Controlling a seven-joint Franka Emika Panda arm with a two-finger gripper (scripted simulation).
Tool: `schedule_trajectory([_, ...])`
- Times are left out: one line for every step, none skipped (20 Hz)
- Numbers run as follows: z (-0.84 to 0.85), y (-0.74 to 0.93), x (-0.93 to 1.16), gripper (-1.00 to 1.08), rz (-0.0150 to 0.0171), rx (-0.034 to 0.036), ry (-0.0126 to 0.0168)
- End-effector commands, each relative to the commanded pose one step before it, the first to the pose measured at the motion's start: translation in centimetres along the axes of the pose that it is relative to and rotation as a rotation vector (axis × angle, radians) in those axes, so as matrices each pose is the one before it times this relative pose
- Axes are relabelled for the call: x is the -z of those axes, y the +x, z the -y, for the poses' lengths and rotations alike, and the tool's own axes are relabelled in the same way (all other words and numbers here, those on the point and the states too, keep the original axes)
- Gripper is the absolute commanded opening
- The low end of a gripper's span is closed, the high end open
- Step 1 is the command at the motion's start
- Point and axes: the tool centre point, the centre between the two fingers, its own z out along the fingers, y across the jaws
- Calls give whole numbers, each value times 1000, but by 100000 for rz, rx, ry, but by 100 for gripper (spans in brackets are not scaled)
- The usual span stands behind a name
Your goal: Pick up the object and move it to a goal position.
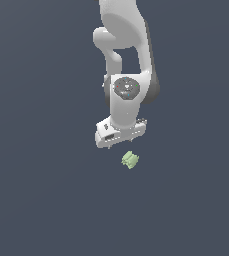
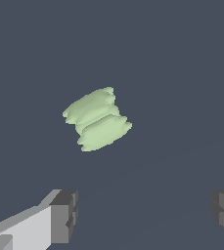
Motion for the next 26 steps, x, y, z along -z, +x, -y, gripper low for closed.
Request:
schedule_trajectory([564,878,-585,100,-677,8393,-153])
schedule_trajectory([202,370,-237,100,-295,3382,-51])
schedule_trajectory([193,374,-238,100,-304,3375,-46])
schedule_trajectory([183,375,-237,100,-312,3346,-41])
schedule_trajectory([166,362,-227,100,-307,3188,-35])
schedule_trajectory([149,345,-216,100,-299,3008,-30])
schedule_trajectory([134,328,-204,100,-289,2831,-27])
schedule_trajectory([119,310,-192,100,-279,2653,-24])
schedule_trajectory([106,291,-180,100,-267,2477,-21])
schedule_trajectory([94,272,-168,100,-255,2302,-20])
schedule_trajectory([82,253,-156,100,-241,2127,-18])
schedule_trajectory([72,234,-144,100,-226,1955,-17])
schedule_trajectory([62,213,-131,100,-210,1780,-16])
schedule_trajectory([55,194,-119,100,-193,1611,-15])
schedule_trajectory([45,173,-107,100,-175,1436,-13])
schedule_trajectory([39,154,-94,100,-156,1267,-12])
schedule_trajectory([32,133,-82,100,-137,1096,-11])
schedule_trajectory([28,114,-69,100,-117,929,-9])
schedule_trajectory([20,92,-57,100,-96,757,-8])
schedule_trajectory([16,72,-44,100,-75,589,-6])
schedule_trajectory([12,52,-31,100,-54,422,-5])
schedule_trajectory([4,28,-19,100,-32,247,-3])
schedule_trajectory([8,16,-5,100,-12,97,-1])
schedule_trajectory([3,-63,20,100,88,-522,36])
schedule_trajectory([-2,-2,-42,100,0,0,0])
schedule_trajectory([-5,-6,-124,100,0,0,0])
